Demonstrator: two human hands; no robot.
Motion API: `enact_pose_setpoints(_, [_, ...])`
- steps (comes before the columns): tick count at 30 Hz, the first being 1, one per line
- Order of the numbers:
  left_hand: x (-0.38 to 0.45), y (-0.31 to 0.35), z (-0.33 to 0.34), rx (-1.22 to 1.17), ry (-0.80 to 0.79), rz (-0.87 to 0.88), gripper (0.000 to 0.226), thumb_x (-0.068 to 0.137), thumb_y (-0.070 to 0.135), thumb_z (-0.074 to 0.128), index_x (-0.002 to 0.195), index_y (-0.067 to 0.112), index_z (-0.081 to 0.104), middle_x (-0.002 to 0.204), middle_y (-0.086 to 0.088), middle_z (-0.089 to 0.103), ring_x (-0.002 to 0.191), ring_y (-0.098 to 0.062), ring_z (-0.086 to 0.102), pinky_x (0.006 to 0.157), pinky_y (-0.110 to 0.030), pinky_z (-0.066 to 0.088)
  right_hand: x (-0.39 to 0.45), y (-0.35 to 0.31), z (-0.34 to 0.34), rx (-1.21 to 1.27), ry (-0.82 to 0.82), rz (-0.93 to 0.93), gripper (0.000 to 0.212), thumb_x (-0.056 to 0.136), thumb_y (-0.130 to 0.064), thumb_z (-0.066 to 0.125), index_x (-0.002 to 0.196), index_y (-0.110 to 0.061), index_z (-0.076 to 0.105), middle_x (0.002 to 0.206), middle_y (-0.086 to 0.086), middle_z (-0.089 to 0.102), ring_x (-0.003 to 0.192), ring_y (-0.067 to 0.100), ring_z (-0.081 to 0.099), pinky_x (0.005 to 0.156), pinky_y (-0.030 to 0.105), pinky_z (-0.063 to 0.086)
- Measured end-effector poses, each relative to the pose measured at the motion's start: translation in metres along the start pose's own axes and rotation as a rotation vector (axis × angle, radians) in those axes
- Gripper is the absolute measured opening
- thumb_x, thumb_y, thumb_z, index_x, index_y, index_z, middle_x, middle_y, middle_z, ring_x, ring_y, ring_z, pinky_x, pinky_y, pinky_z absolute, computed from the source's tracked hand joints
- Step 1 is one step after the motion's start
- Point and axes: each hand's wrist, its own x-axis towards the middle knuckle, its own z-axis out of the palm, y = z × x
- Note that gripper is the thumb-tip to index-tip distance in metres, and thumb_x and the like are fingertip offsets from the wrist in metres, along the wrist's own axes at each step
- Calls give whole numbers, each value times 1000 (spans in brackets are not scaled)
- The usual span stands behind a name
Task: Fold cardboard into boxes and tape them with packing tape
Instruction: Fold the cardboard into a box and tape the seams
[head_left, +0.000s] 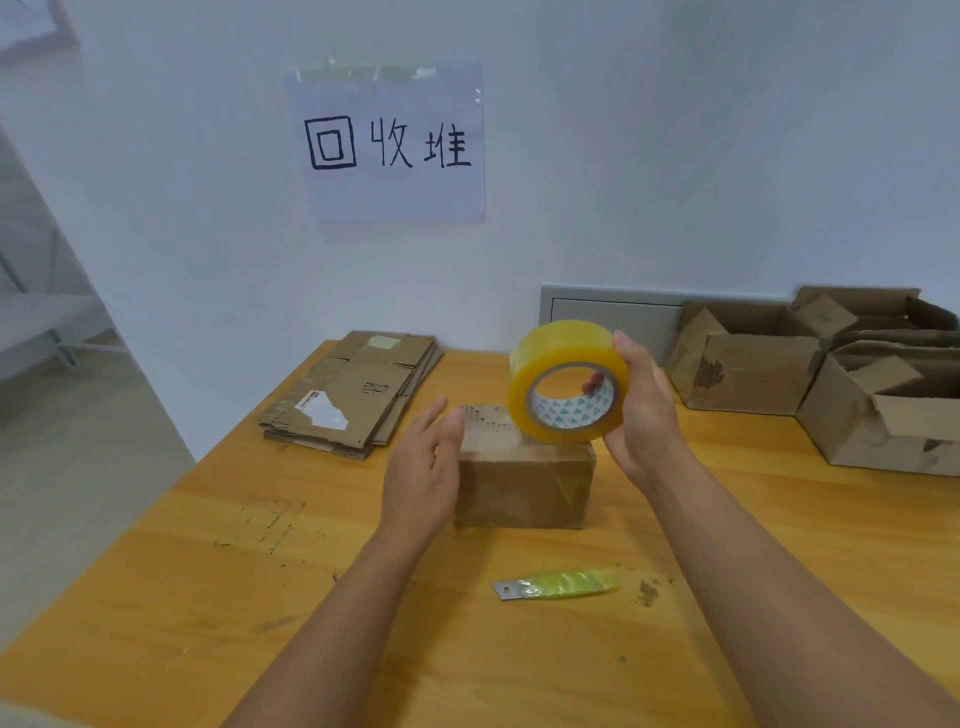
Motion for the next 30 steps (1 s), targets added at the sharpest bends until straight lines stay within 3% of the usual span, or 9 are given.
enact_pose_setpoints(3, [1,2,1,8,11,-23,34,102,40,46,123,23,68,121,20,57,106,15,48,86,-4,32,-1,0,0,-8,2,-1,15,98,-33,57,90,-22,64,74,-3,54,70,13,50,69,32,46])
enact_pose_setpoints(6, [6,2,-1,68,23,-16,24,101,30,52,118,24,68,118,13,62,112,-3,54,90,-20,43,-1,0,0,-12,3,0,15,98,-34,57,91,-23,64,74,-3,55,72,14,50,72,34,46])
enact_pose_setpoints(9, [15,9,-7,175,-24,34,30,99,24,53,127,23,64,125,10,61,119,-9,51,97,-32,45,-1,1,-1,-27,6,2,15,97,-35,57,90,-24,64,76,-3,55,73,15,50,74,36,45])
enact_pose_setpoints(15, [31,13,-12,343,-367,89,68,89,48,63,150,29,40,140,9,52,130,-14,41,108,-41,39,3,-5,7,-52,-11,-24,18,96,-37,59,96,-19,64,79,-1,56,74,15,50,73,37,44])
enact_pose_setpoints(18, [31,6,-12,288,-396,58,98,77,65,71,156,29,26,138,12,49,129,-13,37,109,-41,38,8,-10,18,-47,-37,-30,26,95,-39,60,106,-16,63,87,6,56,79,21,52,74,41,45])
enact_pose_setpoints(23, [19,-9,-6,-77,-346,-125,121,64,65,82,155,42,6,126,37,46,133,-11,34,113,-45,35,12,-18,53,9,-114,-38,23,93,-40,62,99,-17,61,72,-2,56,68,14,51,71,36,44])
enact_pose_setpoints(25, [14,-12,-2,-158,-327,-149,112,68,67,76,154,45,6,120,48,43,135,-14,36,112,-47,38,14,-19,67,-9,-154,-46,33,83,-49,68,95,-19,61,75,-1,57,76,20,51,75,40,44])
enact_pose_setpoints(27, [13,-13,-1,-238,-289,-165,87,86,54,67,154,37,15,113,55,43,135,-11,37,108,-35,41,15,-18,78,-25,-165,-50,42,73,-54,70,93,-19,60,75,-2,55,79,22,48,76,41,41])
enact_pose_setpoints(30, [12,-12,2,-333,-234,-184,56,98,22,60,142,40,30,126,35,51,127,-1,44,80,-8,45,18,-15,89,-16,-168,-38,39,74,-53,70,93,-20,61,73,-4,53,72,17,47,75,41,38])
